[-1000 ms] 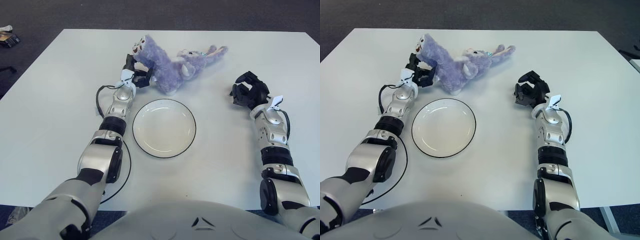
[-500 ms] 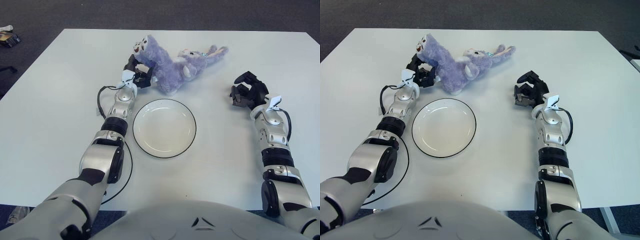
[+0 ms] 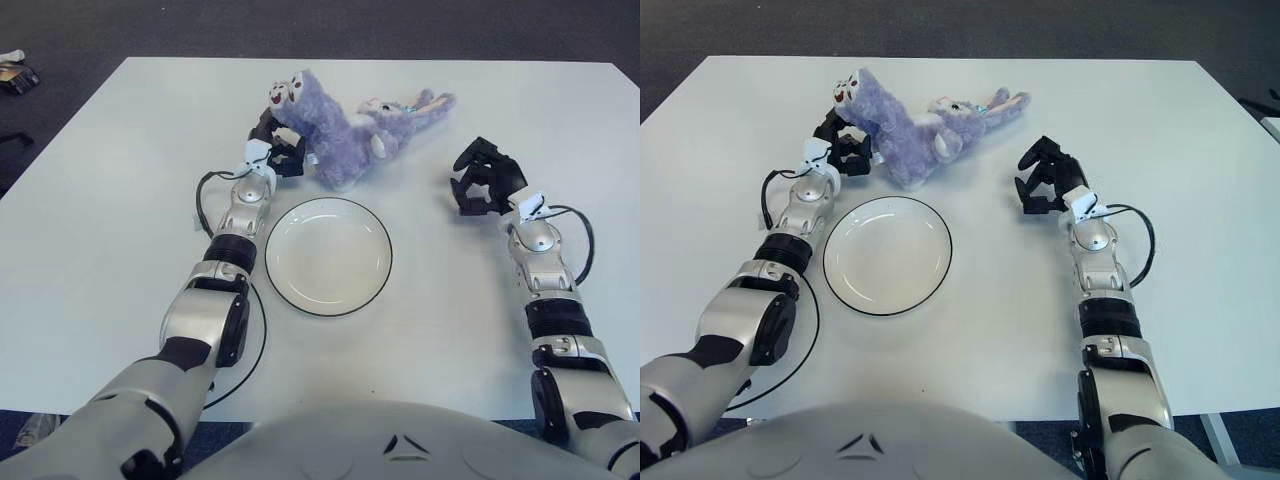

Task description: Put the doll into the plate.

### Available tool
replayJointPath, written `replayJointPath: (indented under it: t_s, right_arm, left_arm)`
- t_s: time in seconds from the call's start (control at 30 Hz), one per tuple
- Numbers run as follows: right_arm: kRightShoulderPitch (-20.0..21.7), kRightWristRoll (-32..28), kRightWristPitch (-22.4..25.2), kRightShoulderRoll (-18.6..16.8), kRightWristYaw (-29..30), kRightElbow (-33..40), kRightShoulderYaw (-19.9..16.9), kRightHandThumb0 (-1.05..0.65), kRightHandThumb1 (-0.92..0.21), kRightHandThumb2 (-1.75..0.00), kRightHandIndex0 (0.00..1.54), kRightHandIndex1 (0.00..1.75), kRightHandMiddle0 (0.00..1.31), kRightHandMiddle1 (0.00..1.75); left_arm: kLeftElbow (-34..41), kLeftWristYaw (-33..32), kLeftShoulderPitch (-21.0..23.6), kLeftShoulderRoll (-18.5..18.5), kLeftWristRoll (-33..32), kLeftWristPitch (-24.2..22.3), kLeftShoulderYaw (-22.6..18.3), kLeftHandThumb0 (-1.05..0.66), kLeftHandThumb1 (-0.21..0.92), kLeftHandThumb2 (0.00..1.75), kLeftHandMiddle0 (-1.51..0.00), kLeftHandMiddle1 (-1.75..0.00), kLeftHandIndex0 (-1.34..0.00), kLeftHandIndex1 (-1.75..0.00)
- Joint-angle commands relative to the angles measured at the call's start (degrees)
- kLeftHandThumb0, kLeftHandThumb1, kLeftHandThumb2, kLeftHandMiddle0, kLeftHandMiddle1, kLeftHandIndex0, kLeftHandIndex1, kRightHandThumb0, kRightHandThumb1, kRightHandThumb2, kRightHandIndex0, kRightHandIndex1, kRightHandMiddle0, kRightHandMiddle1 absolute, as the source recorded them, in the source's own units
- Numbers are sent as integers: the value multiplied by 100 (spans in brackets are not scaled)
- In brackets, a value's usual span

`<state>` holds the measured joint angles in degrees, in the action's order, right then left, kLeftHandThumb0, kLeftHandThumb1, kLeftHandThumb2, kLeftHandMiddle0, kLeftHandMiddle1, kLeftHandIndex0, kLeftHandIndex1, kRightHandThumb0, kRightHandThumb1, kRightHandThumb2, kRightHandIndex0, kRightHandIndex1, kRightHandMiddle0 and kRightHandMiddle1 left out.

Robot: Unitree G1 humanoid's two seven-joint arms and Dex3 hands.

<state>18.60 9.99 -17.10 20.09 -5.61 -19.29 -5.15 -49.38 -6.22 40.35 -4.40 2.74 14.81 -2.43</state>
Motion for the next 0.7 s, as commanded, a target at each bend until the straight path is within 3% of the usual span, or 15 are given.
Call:
replayJointPath:
  t_s: [0.0,0.03,0.1,0.23,0.37,0.4,0.47,0.53,0.67]
  right_arm:
    - [-47,526,9,129,331,489,142,-1,-42,-119,60,168,30,172]
    - [-69,720,-2,155,466,544,185,-1,-43,-117,59,168,29,172]
    - [-105,1036,-22,193,690,627,257,-1,-61,-91,49,161,23,171]
    - [-91,1382,-13,224,942,724,382,-1,-80,-61,41,153,18,168]
    - [32,1670,-144,232,1155,781,536,0,-90,-47,36,151,15,167]
    - [45,1703,-181,244,1197,773,555,-7,-81,-54,33,147,12,163]
    - [59,1740,-215,261,1251,759,578,-23,-52,-86,26,135,6,151]
    - [108,1835,-225,286,1316,770,611,-31,-43,-97,23,127,3,144]
    - [218,1978,-170,334,1376,781,657,-40,-36,-103,19,113,1,132]
  left_arm:
    - [42,31,34,16,-20,84,-28,-2,24,137,-75,-167,-45,-166]
    - [51,48,27,20,-29,97,-29,-2,24,137,-75,-167,-45,-166]
    - [69,86,12,32,-51,119,-31,-2,25,136,-75,-167,-44,-166]
    - [135,152,-30,60,-93,118,-35,-2,25,136,-74,-166,-44,-167]
    - [241,231,-78,95,-155,28,-38,-2,25,136,-74,-167,-44,-166]
    - [262,240,-86,99,-161,11,-37,-2,25,136,-74,-167,-44,-166]
    - [297,248,-100,106,-167,-11,-31,-2,25,136,-74,-167,-44,-166]
    - [378,249,-125,127,-169,-67,-18,-2,25,136,-74,-167,-44,-166]
    - [660,303,-241,173,-193,-271,1,-2,25,136,-74,-168,-44,-166]
